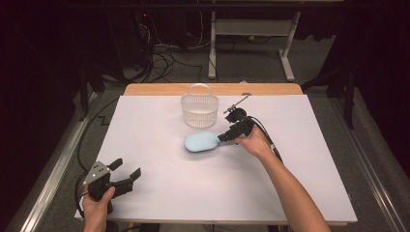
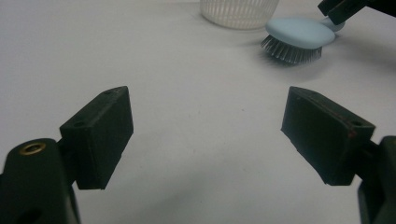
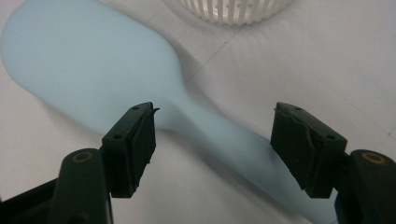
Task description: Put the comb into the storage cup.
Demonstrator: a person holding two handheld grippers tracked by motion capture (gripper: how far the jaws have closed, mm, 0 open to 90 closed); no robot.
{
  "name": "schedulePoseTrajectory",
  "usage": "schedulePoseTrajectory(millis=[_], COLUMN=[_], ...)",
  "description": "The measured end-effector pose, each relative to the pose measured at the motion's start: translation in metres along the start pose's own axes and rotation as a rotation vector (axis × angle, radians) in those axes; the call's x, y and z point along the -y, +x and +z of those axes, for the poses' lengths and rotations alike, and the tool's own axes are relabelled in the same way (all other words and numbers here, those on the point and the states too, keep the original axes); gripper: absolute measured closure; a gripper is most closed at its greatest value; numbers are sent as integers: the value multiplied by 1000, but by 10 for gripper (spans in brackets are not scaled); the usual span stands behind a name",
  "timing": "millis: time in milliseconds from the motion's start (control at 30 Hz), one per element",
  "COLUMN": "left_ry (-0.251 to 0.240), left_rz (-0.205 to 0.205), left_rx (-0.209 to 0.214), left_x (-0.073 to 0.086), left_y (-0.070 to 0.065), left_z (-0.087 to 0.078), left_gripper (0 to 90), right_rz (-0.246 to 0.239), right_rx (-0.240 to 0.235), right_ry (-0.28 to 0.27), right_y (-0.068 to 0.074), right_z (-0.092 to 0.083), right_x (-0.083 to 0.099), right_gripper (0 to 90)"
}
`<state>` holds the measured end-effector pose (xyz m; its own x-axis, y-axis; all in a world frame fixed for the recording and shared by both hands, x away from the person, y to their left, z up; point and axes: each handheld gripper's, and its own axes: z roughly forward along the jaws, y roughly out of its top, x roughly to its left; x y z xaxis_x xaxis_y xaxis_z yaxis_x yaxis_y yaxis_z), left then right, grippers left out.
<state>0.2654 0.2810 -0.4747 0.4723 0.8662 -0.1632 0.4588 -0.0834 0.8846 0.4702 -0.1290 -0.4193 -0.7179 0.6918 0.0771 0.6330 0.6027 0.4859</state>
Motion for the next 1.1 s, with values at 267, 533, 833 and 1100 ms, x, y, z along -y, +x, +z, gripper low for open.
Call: schedulePoseTrajectory(millis=[267,533,833,1100], left_ry=[4,4,6,4], left_rz=[-12,-11,-12,-13], left_rx=[-1,0,-1,-4], left_x=[1,0,0,0], left_y=[1,0,1,1], left_z=[0,1,1,0], left_gripper=[174,174,174,175], right_rz=[8,15,5,-12], right_rx=[-15,-25,-39,-61], right_ry=[12,10,8,66], right_y=[0,1,0,2], right_z=[2,1,3,8], right_x=[0,1,1,5], right_gripper=[315,320,319,316])
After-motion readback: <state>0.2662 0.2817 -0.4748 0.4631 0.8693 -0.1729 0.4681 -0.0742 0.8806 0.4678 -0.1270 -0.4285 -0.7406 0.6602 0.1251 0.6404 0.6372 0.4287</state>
